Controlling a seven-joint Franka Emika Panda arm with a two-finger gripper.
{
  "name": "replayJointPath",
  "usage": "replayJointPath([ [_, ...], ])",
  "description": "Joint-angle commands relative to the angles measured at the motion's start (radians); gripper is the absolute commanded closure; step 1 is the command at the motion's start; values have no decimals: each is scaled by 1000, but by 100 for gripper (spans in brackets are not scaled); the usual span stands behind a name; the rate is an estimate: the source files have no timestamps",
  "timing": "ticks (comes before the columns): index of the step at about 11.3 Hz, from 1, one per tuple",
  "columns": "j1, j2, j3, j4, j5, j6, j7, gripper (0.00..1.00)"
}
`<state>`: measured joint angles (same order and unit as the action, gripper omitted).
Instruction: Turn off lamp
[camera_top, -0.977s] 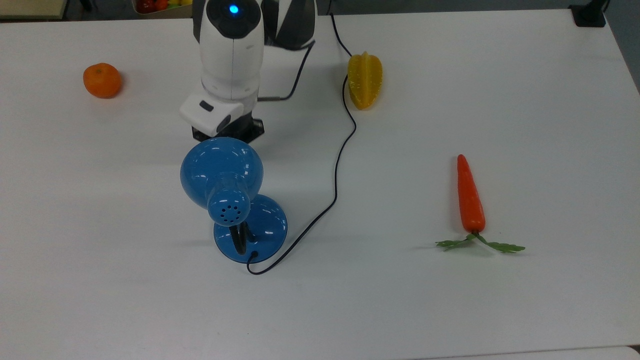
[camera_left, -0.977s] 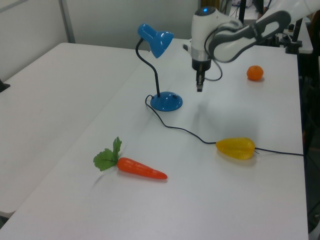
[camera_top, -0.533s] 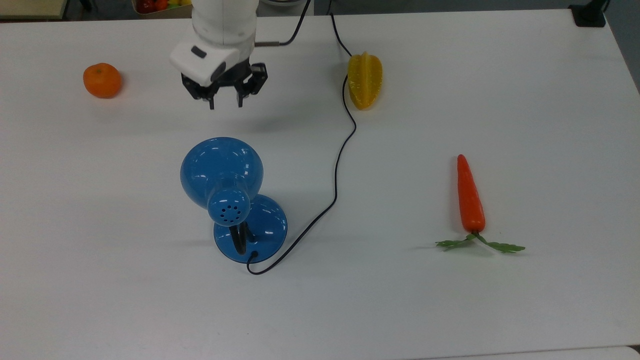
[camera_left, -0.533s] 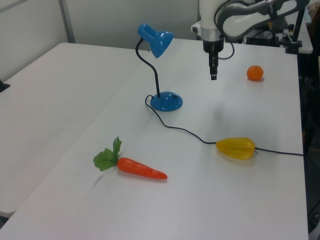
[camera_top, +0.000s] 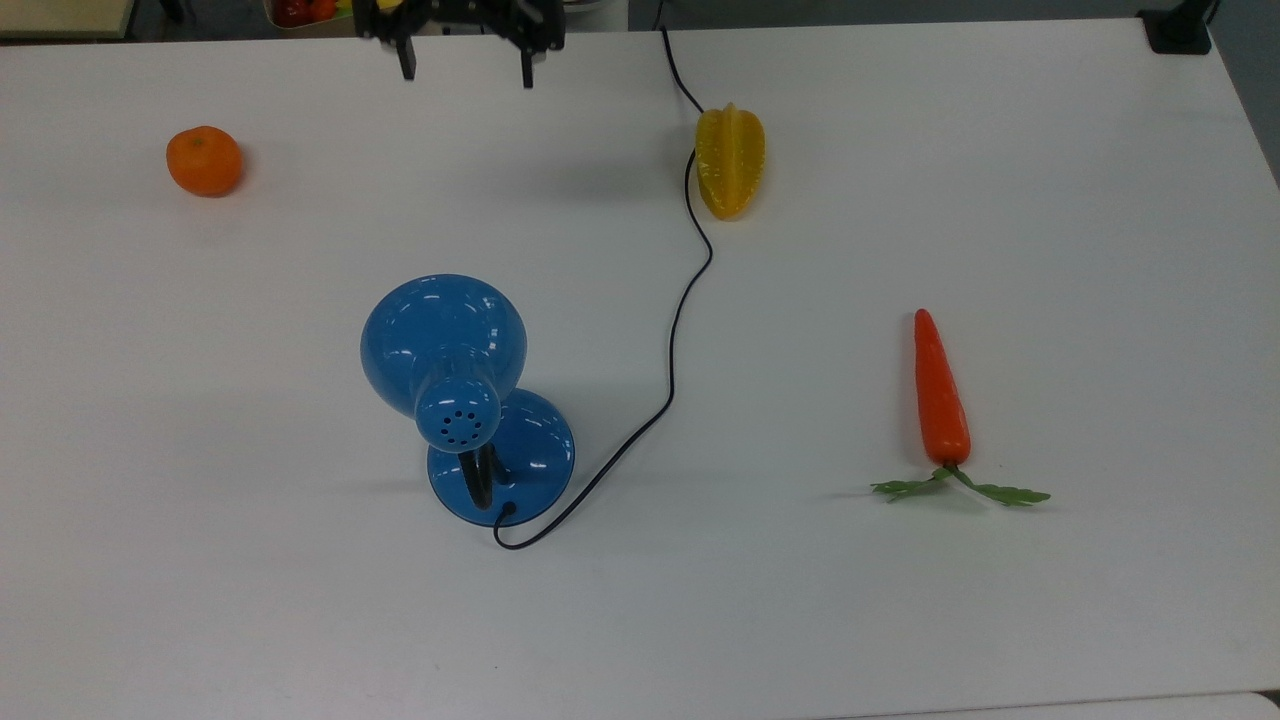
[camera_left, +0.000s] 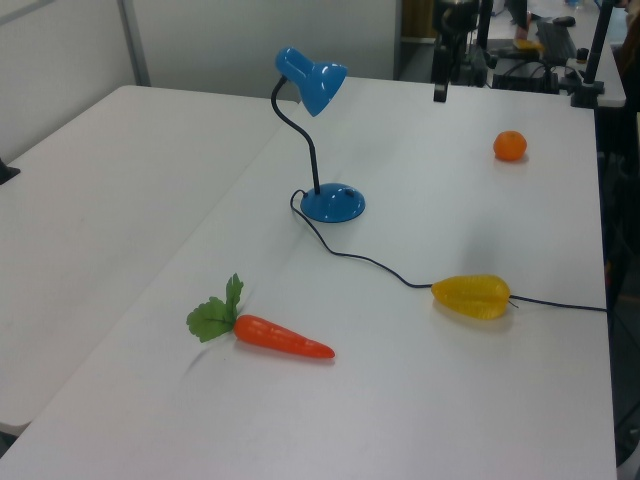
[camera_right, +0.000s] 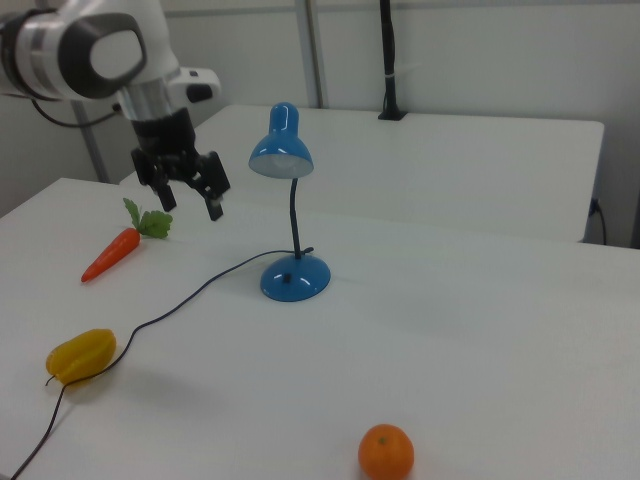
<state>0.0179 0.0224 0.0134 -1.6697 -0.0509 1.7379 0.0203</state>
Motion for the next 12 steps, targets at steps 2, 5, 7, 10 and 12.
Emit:
replayJointPath([
  [2, 94, -33, -59, 67, 92, -43, 110, 0],
  [5, 138, -42, -73, 67, 105, -31, 77, 0],
  [7, 145, -42, -85, 67, 103, -37, -105, 0],
  [10, 145, -39, -85, 60, 105, -32, -132, 0],
  [12, 143, -39, -85, 62, 105, -34, -131, 0],
])
